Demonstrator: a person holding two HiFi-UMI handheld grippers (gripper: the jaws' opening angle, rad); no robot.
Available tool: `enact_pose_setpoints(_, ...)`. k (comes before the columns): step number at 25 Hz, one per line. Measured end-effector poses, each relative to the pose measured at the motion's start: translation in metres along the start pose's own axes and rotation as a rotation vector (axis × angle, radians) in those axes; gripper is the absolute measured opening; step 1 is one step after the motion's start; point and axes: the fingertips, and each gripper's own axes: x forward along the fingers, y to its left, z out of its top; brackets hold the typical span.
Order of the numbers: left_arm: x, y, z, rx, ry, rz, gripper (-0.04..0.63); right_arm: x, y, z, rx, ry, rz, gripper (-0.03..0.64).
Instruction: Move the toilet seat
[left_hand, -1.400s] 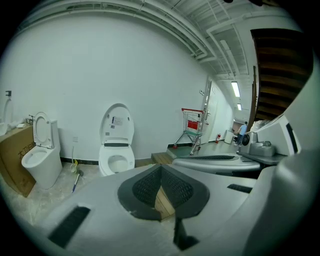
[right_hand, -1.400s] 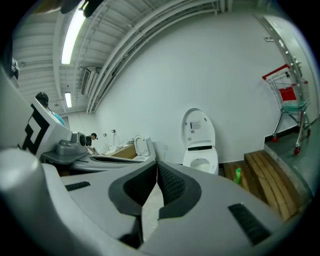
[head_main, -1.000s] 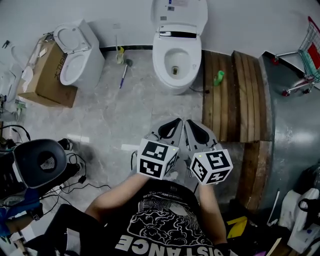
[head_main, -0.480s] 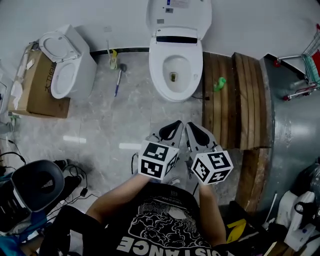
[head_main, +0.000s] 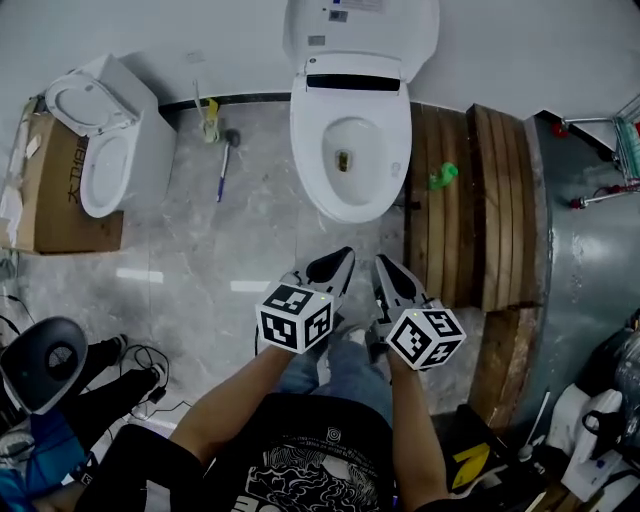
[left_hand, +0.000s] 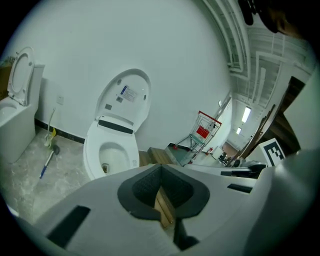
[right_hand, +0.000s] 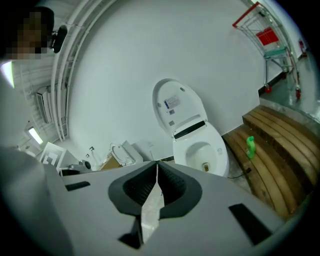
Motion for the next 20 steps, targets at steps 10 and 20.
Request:
enact_pose_setpoints(10,0.085,0.081,-0.062,-0.183,0.059,-0.036,0.014,0.089,-0.084,-0.044,0.129,-0.001,0.032,0.023)
enact_pose_setpoints(20,0.14,0.15,-0.11,-0.319,-0.017,-0.023,0.018,0.14,-0.165,-0.1,0.252,-0.01,0.003,0.026)
